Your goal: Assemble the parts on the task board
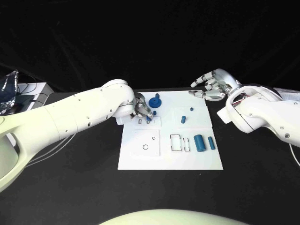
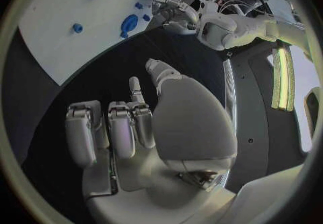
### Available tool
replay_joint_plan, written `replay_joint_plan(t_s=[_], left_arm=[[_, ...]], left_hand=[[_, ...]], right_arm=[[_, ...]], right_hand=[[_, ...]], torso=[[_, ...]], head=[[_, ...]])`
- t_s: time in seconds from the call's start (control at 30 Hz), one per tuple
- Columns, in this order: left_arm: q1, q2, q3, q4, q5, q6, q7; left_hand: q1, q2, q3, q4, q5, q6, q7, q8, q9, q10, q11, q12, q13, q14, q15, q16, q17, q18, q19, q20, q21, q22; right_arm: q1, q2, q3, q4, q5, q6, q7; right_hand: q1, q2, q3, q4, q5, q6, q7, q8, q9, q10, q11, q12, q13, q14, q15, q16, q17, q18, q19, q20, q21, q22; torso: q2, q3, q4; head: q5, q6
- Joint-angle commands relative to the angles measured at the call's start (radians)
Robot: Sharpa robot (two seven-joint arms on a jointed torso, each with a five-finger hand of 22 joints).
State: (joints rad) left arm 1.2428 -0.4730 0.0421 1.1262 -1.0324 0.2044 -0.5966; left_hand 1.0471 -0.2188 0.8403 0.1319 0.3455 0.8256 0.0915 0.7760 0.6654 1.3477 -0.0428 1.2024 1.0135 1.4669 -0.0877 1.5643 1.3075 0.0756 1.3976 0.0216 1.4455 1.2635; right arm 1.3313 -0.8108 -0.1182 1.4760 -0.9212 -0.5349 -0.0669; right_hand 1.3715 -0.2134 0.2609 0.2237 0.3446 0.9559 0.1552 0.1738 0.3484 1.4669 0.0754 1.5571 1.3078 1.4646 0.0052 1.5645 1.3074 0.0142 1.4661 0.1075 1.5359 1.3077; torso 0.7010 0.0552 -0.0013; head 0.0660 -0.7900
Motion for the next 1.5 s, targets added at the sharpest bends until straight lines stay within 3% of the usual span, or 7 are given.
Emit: replay_joint_plan(t_s=[0.03,1.2,1.5], left_arm=[[0.0,0.002,-0.003,-0.001,-0.037,0.004,-0.009],[0.0,0.01,-0.014,0.002,-0.042,0.047,-0.015],[0.0,0.015,-0.017,-0.004,-0.042,0.056,-0.016]], left_hand=[[0.004,0.014,0.092,-0.102,-0.003,0.076,-0.069,0.01,0.286,0.004,-0.004,-0.005,-0.003,0.104,-0.008,0.006,0.263,-0.011,0.005,-0.002,0.002,0.0],[0.006,0.017,0.09,-0.103,0.001,0.081,-0.071,0.01,0.29,0.0,-0.006,-0.02,-0.026,0.104,-0.009,0.006,0.263,-0.012,0.007,-0.004,0.003,0.003],[0.006,0.017,0.09,-0.103,0.001,0.082,-0.071,0.01,0.291,-0.001,-0.006,-0.023,-0.031,0.104,-0.01,0.006,0.263,-0.011,0.007,-0.004,0.003,0.003]], right_arm=[[0.0,-0.002,0.0,0.003,-0.01,0.012,0.006],[0.0,-0.003,0.0,0.006,-0.008,0.021,0.001],[0.0,0.0,0.0,0.005,-0.009,0.023,0.001]], right_hand=[[-0.005,0.001,0.001,0.007,-0.005,-0.005,0.0,0.006,0.001,0.084,-0.002,-0.006,0.243,0.106,-0.005,0.006,0.263,-0.003,0.085,-0.005,-0.006,0.234],[-0.006,0.001,0.0,0.009,-0.003,-0.006,0.0,0.007,0.002,0.082,-0.002,-0.007,0.242,0.106,-0.005,0.006,0.263,-0.003,0.084,-0.005,-0.009,0.233],[-0.007,0.0,0.0,0.011,-0.003,-0.007,0.0,0.008,0.004,0.082,-0.002,-0.007,0.242,0.106,-0.005,0.006,0.263,-0.003,0.084,-0.005,-0.009,0.233]], torso=[[0.001,0.0003,0.0008],[0.001,0.0002,-0.001],[0.0,0.001,0.001]], head=[[-0.002,-0.002],[-0.002,-0.01],[-0.003,-0.013]])
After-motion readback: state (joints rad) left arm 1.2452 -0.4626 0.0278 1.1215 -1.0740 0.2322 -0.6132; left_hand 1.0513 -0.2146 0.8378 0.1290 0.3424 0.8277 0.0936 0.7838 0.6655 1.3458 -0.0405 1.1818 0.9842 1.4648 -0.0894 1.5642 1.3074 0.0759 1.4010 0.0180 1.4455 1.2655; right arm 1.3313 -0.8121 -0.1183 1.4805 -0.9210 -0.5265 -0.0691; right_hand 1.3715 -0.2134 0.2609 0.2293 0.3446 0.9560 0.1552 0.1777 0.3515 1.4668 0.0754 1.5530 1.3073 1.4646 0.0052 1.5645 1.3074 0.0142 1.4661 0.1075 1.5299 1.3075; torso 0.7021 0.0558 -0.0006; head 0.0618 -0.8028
